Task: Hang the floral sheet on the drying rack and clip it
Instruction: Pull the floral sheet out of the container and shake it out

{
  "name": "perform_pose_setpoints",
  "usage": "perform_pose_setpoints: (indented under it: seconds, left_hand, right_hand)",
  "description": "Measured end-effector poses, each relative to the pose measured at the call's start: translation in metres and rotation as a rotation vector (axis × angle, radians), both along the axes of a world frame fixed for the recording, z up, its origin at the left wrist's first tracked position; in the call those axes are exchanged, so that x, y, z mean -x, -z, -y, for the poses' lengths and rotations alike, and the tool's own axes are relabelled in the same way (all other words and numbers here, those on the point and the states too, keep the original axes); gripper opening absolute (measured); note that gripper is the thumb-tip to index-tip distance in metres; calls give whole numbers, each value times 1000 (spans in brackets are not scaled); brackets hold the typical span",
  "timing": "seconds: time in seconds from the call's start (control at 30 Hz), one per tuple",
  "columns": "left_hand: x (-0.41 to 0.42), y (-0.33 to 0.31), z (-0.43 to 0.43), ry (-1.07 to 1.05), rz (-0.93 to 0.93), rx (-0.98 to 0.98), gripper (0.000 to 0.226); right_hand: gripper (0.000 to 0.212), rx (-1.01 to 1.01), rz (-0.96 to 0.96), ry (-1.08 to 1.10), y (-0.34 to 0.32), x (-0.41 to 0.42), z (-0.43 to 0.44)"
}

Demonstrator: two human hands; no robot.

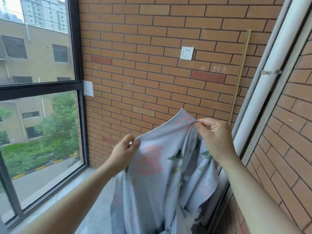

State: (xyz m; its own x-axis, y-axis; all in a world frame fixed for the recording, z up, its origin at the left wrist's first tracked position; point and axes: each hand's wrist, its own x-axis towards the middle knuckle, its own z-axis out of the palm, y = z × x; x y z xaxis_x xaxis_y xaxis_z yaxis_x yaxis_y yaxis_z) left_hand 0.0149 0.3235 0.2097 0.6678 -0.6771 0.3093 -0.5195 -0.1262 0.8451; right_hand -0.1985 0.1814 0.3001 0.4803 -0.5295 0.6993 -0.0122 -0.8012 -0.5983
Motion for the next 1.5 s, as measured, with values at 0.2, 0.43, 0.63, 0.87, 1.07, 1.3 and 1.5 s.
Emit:
perform_pose_setpoints:
  seconds: [0.2,0.43,0.63,0.87,1.07,1.3,1.5]
  left_hand:
    - [-29,-149,19,-126,290,294,12]
    - [-33,-224,13,-141,555,376,9]
    - [-29,-246,-10,-141,728,382,4]
    - [-11,-263,-12,26,838,314,11]
    - [-35,-266,-40,-77,855,296,12]
    - [-64,-234,-54,-137,739,184,12]
    - [-64,-254,-53,-151,735,93,34]
  right_hand:
    - [46,154,55,120,-60,1,19]
    - [47,261,67,166,-118,-9,22]
    - [25,4,-136,2,-95,-7,27]
    - [69,-198,-378,-397,-105,-32,2]
    - [32,-217,-665,-410,-70,-52,7]
    - [56,-65,-538,5,-33,-28,51]
    - [41,59,256,231,-128,-26,44]
